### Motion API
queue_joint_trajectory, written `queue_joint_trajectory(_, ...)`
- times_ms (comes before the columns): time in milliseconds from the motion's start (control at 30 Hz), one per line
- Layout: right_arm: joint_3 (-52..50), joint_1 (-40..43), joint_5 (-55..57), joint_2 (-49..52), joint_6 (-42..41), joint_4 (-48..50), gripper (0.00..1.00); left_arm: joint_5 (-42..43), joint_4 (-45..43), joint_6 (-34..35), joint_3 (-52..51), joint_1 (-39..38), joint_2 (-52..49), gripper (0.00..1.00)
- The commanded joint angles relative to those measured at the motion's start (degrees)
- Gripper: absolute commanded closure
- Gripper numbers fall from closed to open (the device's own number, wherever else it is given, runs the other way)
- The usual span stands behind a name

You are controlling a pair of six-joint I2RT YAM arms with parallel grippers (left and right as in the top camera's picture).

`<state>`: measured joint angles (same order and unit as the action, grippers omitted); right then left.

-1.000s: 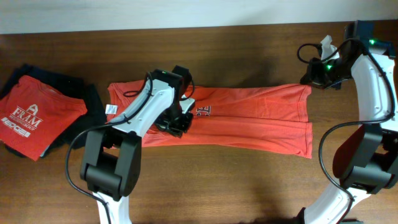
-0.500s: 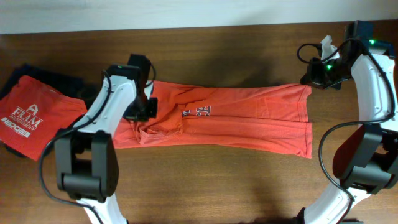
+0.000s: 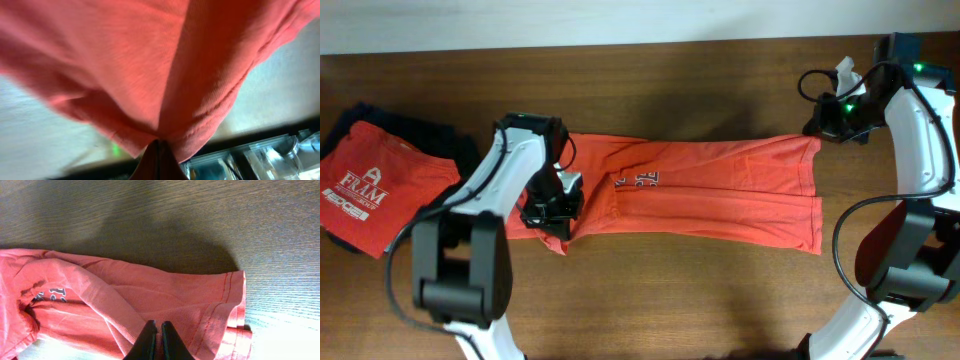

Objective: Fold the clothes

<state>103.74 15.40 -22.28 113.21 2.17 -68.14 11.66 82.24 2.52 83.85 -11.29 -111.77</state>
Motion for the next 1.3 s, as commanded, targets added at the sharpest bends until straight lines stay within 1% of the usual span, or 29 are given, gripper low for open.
queue_joint_trajectory(0,0.0,0.0,0.5,-0.3,0.6,0.0,0.94,-8.6,-3.2,4.4,0.0,-0.2,6.4,0.75)
queue_joint_trajectory(33,0.0,0.0,0.5,-0.3,0.6,0.0,0.94,-8.9,-3.8,4.3,0.0,-0.2,6.4,0.69)
queue_joint_trajectory(67,0.0,0.0,0.5,-0.3,0.6,0.0,0.94,-9.2,-5.2,4.3,-0.2,-0.2,6.3,0.60)
queue_joint_trajectory(200,0.0,0.0,0.5,-0.3,0.6,0.0,0.94,-9.2,-6.5,4.8,-0.6,0.6,6.3,0.59)
queue_joint_trajectory(267,0.0,0.0,0.5,-0.3,0.6,-0.1,0.94,-11.1,-6.1,4.8,-0.7,0.7,6.3,0.59)
queue_joint_trajectory(367,0.0,0.0,0.5,-0.3,0.6,0.0,0.94,-13.4,-7.5,7.8,-0.8,2.0,6.3,0.59)
queue_joint_trajectory(433,0.0,0.0,0.5,-0.3,0.6,0.0,0.94,-13.4,-13.7,9.5,-0.9,5.7,6.3,0.54)
queue_joint_trajectory(467,0.0,0.0,0.5,-0.3,0.6,0.0,0.94,-13.4,-15.9,9.5,-1.0,7.2,6.2,0.53)
queue_joint_trajectory(500,0.0,0.0,0.5,-0.3,0.6,0.0,0.94,-11.4,-20.3,9.4,-1.0,9.9,5.8,0.53)
queue_joint_trajectory(567,0.0,0.0,0.5,-0.3,0.6,0.0,0.94,-8.0,-25.2,9.3,-1.0,12.1,5.1,0.53)
queue_joint_trajectory(633,0.0,0.0,0.5,-0.3,0.6,0.0,0.94,-7.4,-30.3,7.8,-1.0,13.5,3.9,0.54)
queue_joint_trajectory(700,0.0,0.0,0.5,-0.3,0.6,0.0,0.94,-7.4,-33.7,6.9,-1.0,14.1,2.3,0.59)
queue_joint_trajectory(767,0.0,0.0,0.5,-0.3,0.6,0.0,0.94,-7.4,-35.0,5.3,-1.0,14.1,0.2,0.63)
queue_joint_trajectory(900,0.0,0.0,0.5,-0.3,0.6,0.0,0.94,-6.9,-35.6,4.2,-1.0,14.1,-5.1,0.63)
queue_joint_trajectory(933,0.0,0.0,0.5,-0.3,0.6,0.0,0.94,-6.9,-35.6,4.2,-1.0,14.1,-5.7,0.64)
queue_joint_trajectory(967,0.0,0.0,0.5,-0.3,0.6,0.0,0.94,-7.0,-35.8,4.0,-1.0,14.1,-6.3,0.67)
queue_joint_trajectory(1200,0.0,0.0,0.5,-0.3,0.6,0.0,0.94,-8.2,-38.4,2.9,-1.0,14.1,-6.8,0.66)
queue_joint_trajectory(1233,0.0,0.0,0.5,-0.3,0.6,0.0,0.94,-8.5,-38.4,2.7,-1.0,14.1,-7.4,0.67)
queue_joint_trajectory(1267,0.0,0.0,0.5,-0.3,0.6,0.0,0.94,-8.4,-38.4,2.7,-1.0,14.1,-7.8,0.71)
